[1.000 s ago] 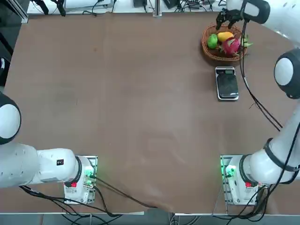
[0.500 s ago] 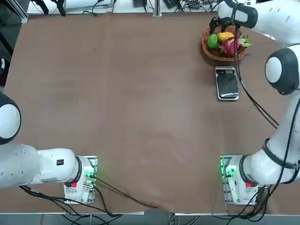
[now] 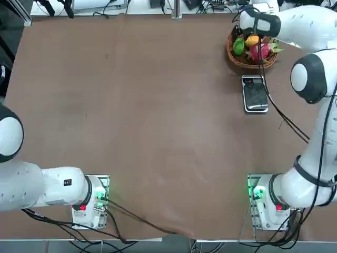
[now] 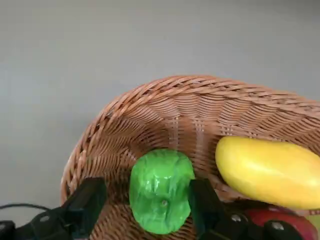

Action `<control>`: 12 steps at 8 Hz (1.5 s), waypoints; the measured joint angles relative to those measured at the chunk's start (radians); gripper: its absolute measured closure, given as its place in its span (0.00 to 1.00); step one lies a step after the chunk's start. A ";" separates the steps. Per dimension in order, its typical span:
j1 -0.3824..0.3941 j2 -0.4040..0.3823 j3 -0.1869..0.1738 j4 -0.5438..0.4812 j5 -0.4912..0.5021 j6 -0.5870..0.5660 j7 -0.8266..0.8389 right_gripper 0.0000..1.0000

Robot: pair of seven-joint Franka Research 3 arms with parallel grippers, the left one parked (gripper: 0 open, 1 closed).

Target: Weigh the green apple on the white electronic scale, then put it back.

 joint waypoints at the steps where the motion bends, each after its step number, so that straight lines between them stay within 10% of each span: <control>1: 0.001 0.002 0.000 0.001 -0.021 0.001 0.000 0.00; 12: -0.001 0.071 -0.002 -0.001 -0.037 0.034 0.000 0.03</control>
